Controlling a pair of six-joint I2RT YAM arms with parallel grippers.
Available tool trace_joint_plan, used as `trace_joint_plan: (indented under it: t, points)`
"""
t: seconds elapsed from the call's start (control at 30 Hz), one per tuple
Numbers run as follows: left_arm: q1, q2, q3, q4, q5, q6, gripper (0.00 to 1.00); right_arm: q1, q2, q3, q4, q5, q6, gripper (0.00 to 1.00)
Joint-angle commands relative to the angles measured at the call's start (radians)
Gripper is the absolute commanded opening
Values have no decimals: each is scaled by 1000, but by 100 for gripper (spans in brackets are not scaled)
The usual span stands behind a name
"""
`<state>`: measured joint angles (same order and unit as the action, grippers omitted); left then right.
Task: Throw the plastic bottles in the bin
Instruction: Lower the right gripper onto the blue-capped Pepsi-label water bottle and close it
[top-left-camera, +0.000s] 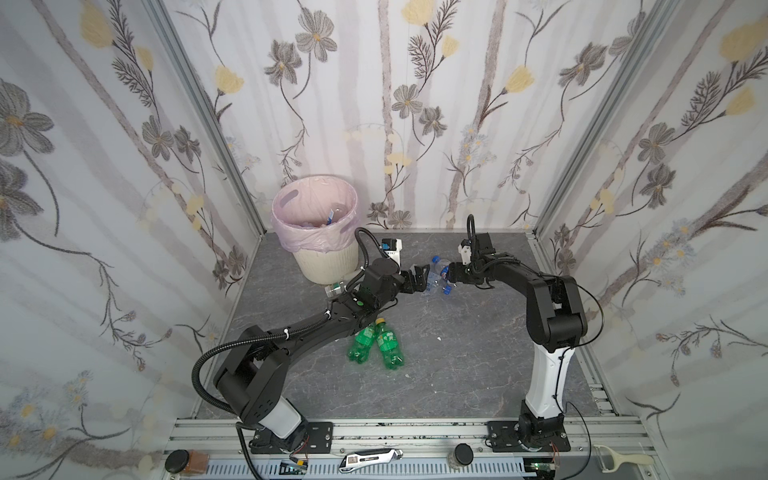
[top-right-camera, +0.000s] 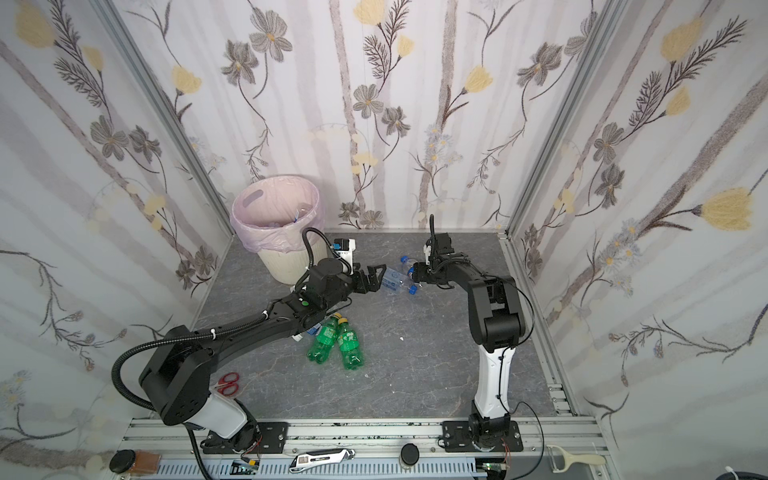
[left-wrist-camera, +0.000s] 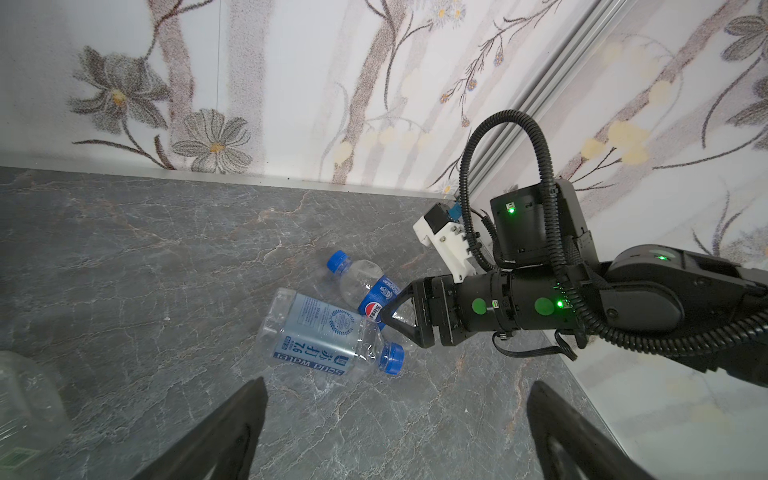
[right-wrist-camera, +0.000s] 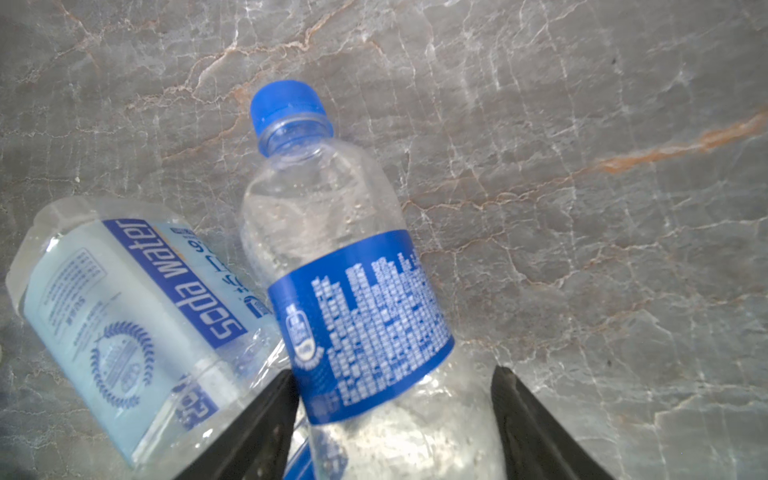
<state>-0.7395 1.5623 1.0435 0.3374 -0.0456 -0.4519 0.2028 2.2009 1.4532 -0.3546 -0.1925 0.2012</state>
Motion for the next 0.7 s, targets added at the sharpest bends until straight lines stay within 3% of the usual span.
trace_joint_plan:
  t: [0.0,0.67]
  points:
    - [0,0,12,8,-14,4,100,4,-26,-25,15,-6,24,73]
    - [-1,3,13,4,-22,5,100,32,-35,-86,23,7,30,65]
